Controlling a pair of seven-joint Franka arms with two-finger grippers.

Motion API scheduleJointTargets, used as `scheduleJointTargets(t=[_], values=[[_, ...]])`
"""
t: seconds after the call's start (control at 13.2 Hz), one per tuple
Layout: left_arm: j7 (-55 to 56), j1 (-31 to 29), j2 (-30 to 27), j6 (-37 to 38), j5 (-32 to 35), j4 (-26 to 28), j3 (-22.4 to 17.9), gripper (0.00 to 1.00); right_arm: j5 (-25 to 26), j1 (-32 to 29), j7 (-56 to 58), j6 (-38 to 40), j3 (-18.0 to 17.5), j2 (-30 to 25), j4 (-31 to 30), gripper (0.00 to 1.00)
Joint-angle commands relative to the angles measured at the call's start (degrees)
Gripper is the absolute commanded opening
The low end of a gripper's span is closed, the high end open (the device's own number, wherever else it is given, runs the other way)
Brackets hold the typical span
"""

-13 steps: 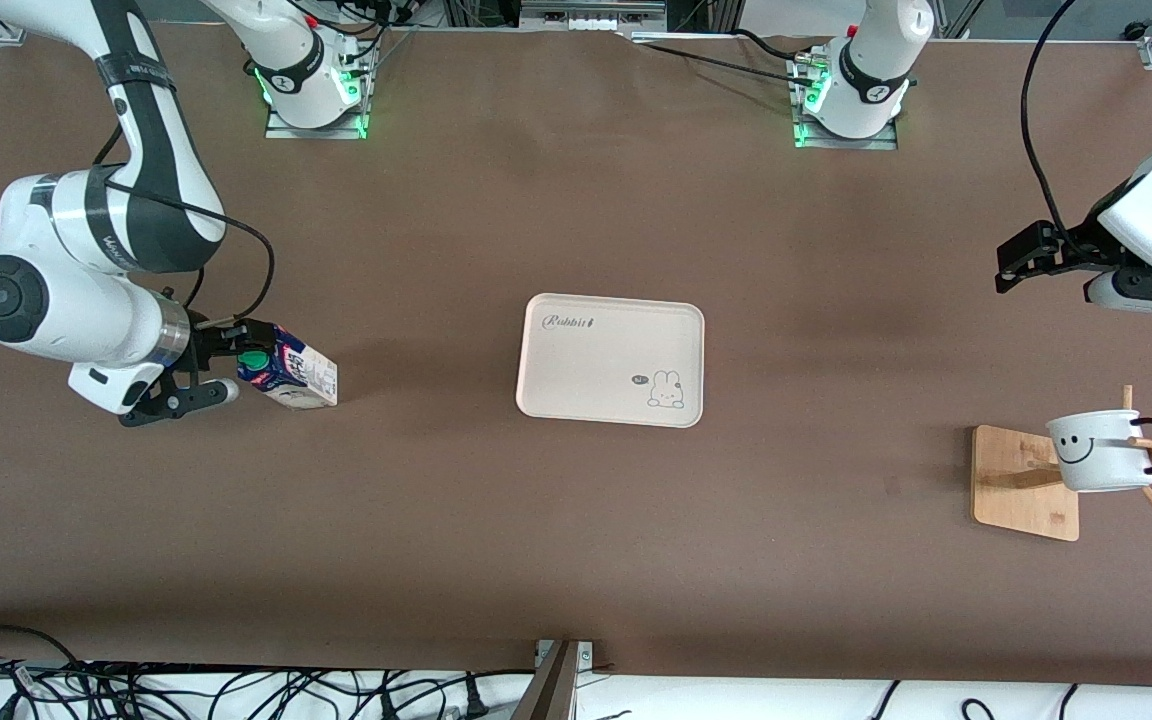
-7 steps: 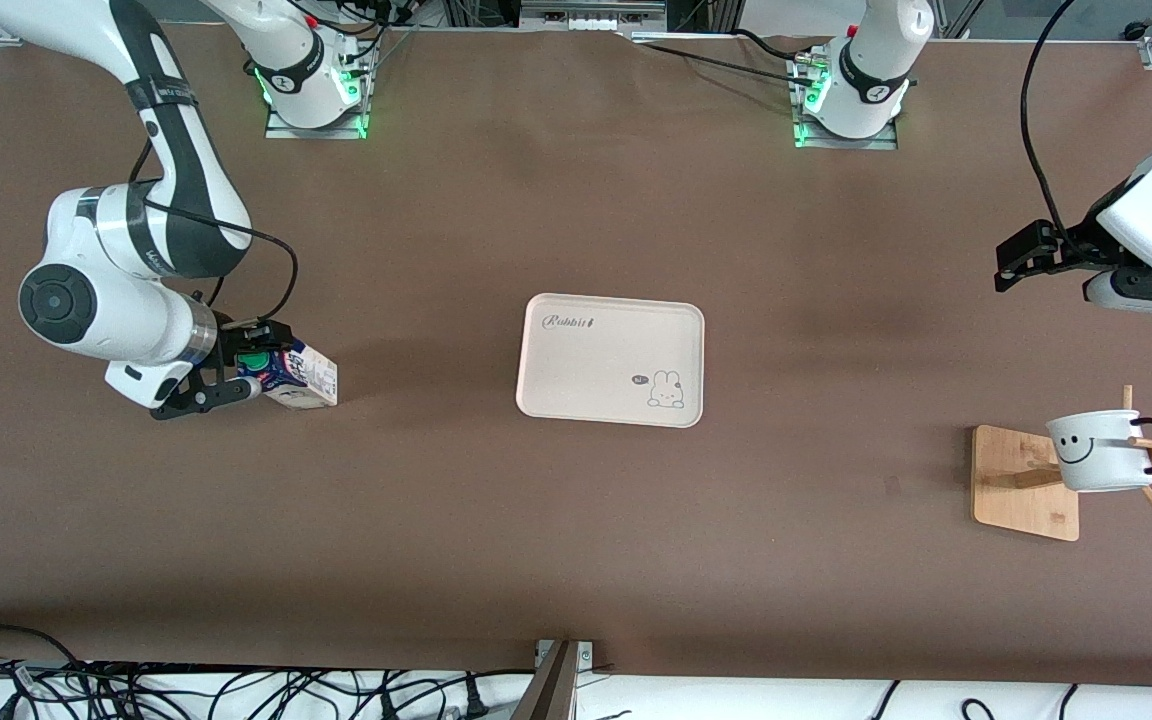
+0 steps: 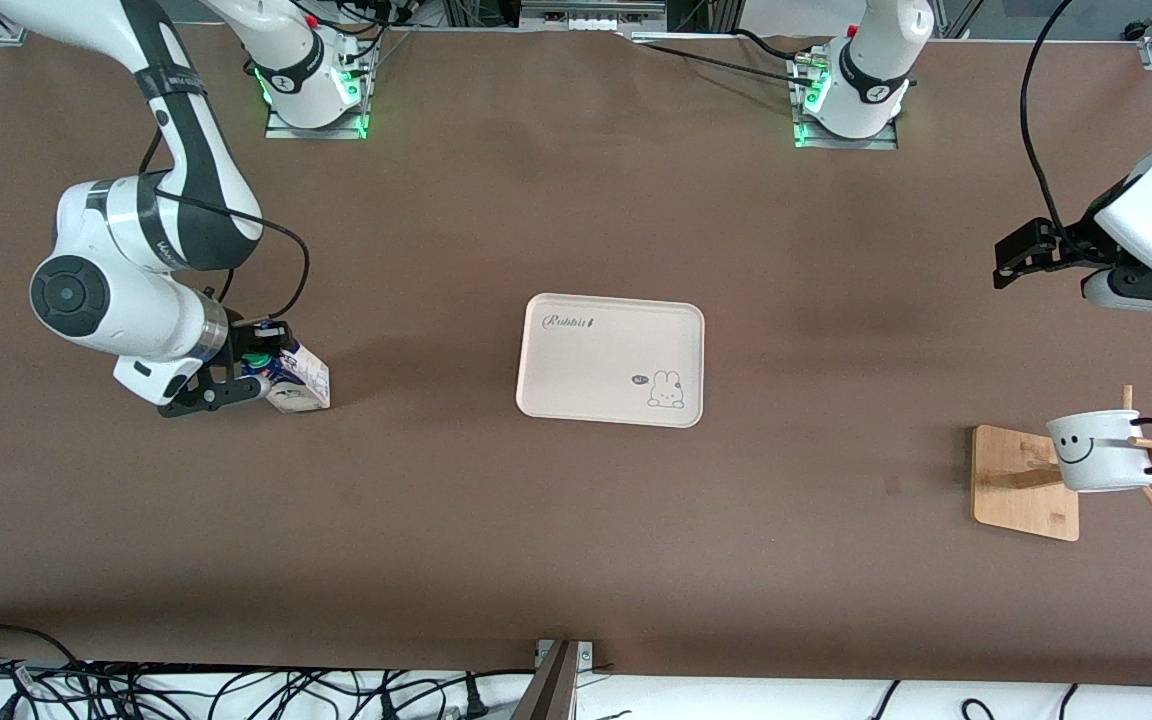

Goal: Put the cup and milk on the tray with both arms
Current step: 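Carry the milk carton with the right gripper onto the white tray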

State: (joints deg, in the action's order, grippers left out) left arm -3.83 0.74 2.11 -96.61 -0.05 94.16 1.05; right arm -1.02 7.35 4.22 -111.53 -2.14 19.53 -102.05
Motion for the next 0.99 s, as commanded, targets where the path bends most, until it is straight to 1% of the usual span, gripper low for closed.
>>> scheduleJointTargets(t=[0.0,0.3,0.38,0.53,0.61,0.91], values=[[-0.39,-0.47,0.61,1.42,-0.82,-1.78,0.35,1.0,-4.06,5.98,-8.4,6.49,-0.06,-0.9,5.7,0.28],[-0.39,-0.47,0.61,1.42,-0.74,-1.79,0.35,1.0,-9.69,17.22,-22.9,6.42,-0.06,1.82,10.29,0.28],[-0.39,-0.47,0.7,1.42,-0.74,-1.87,0.35,1.0,-10.84,20.48,-26.34,6.33,-0.06,3.74,12.91,0.29],[-0.39,-0.38,0.61,1.42,-0.74,-1.87,0.35,1.0,-11.02,25.76,-34.24,5.02,-0.06,8.22,18.97,0.29],[-0.39,-0.47,0.7,1.42,-0.74,-1.87,0.35,1.0,-11.02,27.52,-36.89,3.79,0.03,10.07,20.74,0.29],[-0.39,-0.47,0.7,1.42,-0.82,-1.87,0.35,1.0,-10.5,31.58,-40.87,-3.5,0.12,13.86,21.28,0.32]])
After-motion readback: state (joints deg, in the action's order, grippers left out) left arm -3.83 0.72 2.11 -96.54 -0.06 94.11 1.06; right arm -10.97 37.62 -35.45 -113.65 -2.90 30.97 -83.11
